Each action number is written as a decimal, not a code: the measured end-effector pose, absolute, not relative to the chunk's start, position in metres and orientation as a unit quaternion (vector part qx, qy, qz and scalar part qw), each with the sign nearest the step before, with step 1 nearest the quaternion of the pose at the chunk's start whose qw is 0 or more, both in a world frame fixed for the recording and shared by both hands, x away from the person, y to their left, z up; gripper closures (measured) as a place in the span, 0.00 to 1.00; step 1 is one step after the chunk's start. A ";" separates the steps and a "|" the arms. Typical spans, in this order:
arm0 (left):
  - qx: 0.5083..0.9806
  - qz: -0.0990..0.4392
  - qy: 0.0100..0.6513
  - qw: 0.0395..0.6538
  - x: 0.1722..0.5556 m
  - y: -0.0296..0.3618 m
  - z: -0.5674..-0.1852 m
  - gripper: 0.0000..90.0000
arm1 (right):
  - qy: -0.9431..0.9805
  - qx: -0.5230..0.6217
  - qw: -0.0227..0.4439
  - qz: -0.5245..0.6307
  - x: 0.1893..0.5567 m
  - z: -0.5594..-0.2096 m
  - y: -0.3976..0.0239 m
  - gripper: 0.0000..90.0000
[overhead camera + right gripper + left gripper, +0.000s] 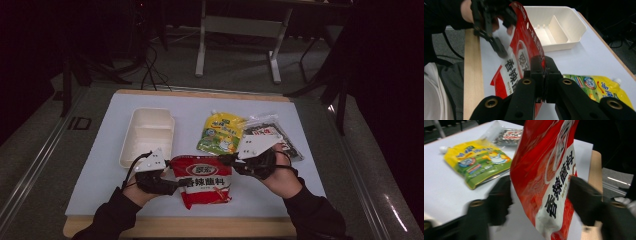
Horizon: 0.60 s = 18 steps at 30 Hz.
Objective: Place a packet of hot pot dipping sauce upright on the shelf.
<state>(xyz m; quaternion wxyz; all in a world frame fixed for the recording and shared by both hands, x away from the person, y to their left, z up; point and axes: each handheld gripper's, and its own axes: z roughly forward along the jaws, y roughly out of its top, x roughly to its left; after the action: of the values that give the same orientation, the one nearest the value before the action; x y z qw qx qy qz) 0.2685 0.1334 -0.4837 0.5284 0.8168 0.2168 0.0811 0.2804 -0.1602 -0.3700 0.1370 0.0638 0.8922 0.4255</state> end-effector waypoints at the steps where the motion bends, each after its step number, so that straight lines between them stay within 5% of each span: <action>1: 0.818 0.078 0.213 0.528 0.268 0.132 -0.484 0.58 | 0.892 0.062 0.137 0.426 0.280 -0.369 -0.160 0.98; 9: 0.828 0.063 0.178 0.528 0.262 0.130 -0.479 1.00 | 0.893 0.053 0.131 0.428 0.275 -0.364 -0.156 0.98; 15: 0.828 0.068 0.161 0.534 0.255 0.130 -0.473 1.00 | 0.890 0.053 0.130 0.433 0.274 -0.359 -0.158 0.97; 18: 0.825 0.068 0.159 0.538 0.254 0.130 -0.471 1.00 | 0.887 0.057 0.123 0.441 0.276 -0.358 -0.160 0.88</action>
<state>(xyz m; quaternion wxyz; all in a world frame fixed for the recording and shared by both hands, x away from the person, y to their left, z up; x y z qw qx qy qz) 0.2539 0.1296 -0.4708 0.5377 0.8253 0.1585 0.0684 0.2756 -0.1597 -0.3578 0.1226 0.0569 0.8871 0.4412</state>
